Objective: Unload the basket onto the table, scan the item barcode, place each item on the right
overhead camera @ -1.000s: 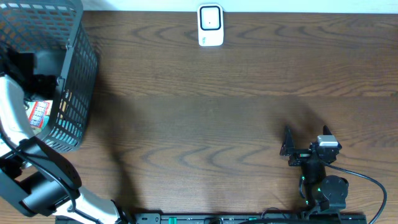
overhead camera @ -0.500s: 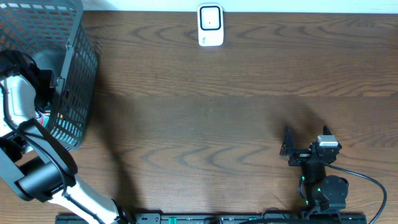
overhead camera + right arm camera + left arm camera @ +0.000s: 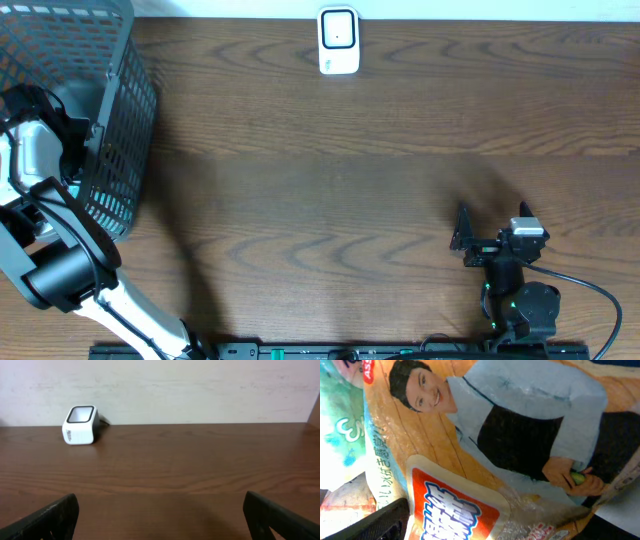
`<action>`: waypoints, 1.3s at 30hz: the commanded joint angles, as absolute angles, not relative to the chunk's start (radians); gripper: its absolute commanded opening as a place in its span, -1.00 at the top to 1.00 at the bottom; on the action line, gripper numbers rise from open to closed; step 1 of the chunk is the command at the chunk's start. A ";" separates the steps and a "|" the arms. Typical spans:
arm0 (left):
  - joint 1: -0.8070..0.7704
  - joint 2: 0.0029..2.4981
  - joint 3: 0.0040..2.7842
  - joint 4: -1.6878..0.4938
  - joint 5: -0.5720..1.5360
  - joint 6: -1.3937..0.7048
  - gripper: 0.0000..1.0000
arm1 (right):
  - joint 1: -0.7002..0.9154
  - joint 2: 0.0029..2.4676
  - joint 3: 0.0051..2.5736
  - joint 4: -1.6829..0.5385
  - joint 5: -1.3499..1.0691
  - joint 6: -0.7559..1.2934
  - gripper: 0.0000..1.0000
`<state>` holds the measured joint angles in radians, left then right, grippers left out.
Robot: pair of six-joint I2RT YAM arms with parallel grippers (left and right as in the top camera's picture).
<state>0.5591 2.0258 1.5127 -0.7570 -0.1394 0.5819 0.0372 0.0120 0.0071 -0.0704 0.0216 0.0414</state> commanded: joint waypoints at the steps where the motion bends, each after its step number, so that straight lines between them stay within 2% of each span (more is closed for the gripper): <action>1: 0.558 2.072 1.507 -0.762 -0.147 0.598 -0.41 | 0.041 0.007 0.006 -0.074 0.020 0.051 -0.99; 4: 0.558 2.084 1.507 -0.767 -0.146 0.597 -0.09 | 0.041 0.007 0.006 -0.074 0.020 0.051 -0.99; 7: 0.558 2.082 1.507 -0.770 -0.147 0.597 0.39 | 0.041 0.007 0.006 -0.074 0.020 0.051 -0.99; 12: 0.552 2.039 1.520 -0.770 -0.147 0.559 0.85 | 0.041 0.007 0.006 -0.074 0.020 0.051 -0.98; 21: 0.525 1.768 1.538 -0.730 -0.139 0.479 0.85 | 0.041 0.007 0.006 -0.074 0.020 0.051 -0.99; 27: 0.526 1.544 1.538 -0.666 0.021 0.370 0.85 | 0.041 0.007 0.006 -0.074 0.020 0.051 -0.98; 33: 0.526 1.349 1.538 -0.585 0.023 0.289 0.85 | 0.041 0.007 0.006 -0.074 0.020 0.051 -0.98; 36: 0.526 1.265 1.538 -0.517 0.023 0.186 0.85 | 0.041 0.007 0.006 -0.074 0.020 0.051 -0.98; 39: 0.525 1.189 1.538 -0.437 0.062 -0.007 0.85 | 0.041 0.007 0.006 -0.074 0.020 0.051 -0.99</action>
<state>0.5236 1.2808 1.5234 -0.4976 0.0166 0.2245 0.0368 0.0120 0.0071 -0.0700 0.0216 0.0414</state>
